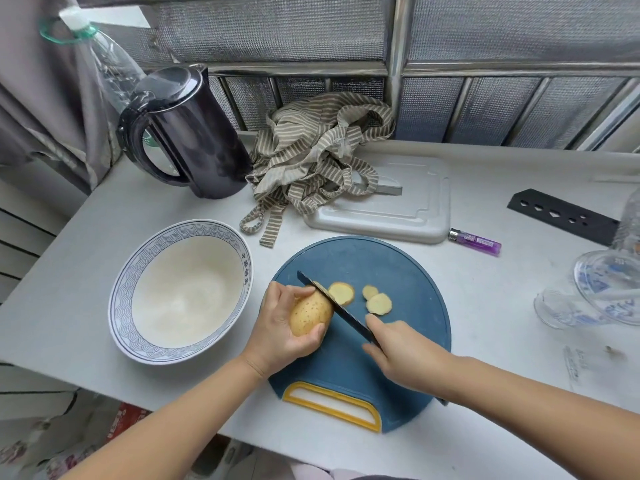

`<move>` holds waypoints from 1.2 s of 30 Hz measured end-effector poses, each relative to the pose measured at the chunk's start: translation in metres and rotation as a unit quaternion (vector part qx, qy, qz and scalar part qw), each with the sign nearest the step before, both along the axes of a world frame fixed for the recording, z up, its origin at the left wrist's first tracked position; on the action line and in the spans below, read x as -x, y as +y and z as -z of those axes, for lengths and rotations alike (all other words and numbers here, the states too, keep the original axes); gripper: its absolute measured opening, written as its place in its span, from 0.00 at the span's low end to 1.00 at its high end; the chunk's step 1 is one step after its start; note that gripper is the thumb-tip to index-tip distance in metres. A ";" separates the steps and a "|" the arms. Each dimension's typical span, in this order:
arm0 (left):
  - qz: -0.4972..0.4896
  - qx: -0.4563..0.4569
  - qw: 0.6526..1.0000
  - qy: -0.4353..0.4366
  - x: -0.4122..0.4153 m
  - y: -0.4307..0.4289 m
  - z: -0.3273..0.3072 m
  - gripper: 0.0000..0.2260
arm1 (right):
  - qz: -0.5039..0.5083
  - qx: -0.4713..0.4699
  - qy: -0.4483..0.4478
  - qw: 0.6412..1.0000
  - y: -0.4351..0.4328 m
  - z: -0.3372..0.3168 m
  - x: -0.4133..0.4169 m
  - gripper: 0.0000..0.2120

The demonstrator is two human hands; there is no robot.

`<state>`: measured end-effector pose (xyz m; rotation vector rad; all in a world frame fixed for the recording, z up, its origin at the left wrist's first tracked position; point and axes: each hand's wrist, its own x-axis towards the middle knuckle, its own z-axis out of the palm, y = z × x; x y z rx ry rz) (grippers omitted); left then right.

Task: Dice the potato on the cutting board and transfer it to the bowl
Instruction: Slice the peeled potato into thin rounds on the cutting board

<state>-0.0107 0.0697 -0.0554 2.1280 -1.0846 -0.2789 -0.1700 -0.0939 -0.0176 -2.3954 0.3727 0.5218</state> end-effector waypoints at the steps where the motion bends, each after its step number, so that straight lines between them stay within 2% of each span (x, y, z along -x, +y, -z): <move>1: 0.000 0.000 1.000 -0.001 0.000 0.000 0.000 0.26 | 0.002 0.004 0.004 1.000 0.000 0.002 -0.002 0.08; 11: -0.006 -0.010 1.000 0.010 -0.002 -0.002 0.002 0.25 | 0.015 0.003 0.000 1.000 -0.002 0.011 -0.014 0.01; 18: 0.002 0.001 1.000 -0.004 0.000 0.000 0.003 0.24 | 0.014 -0.004 0.001 1.000 0.008 0.020 -0.037 0.04; 27: -0.007 0.020 1.000 0.006 0.004 0.004 0.005 0.23 | 0.120 -0.059 0.000 0.991 -0.003 0.021 -0.015 0.00; 32: -0.020 0.030 0.999 0.017 0.008 0.008 0.005 0.23 | 0.219 -0.109 -0.017 0.969 -0.023 0.016 0.006 0.04; 36: -0.021 0.029 0.999 0.008 0.014 0.009 0.004 0.22 | 0.196 -0.076 -0.028 0.977 -0.036 0.008 0.015 0.03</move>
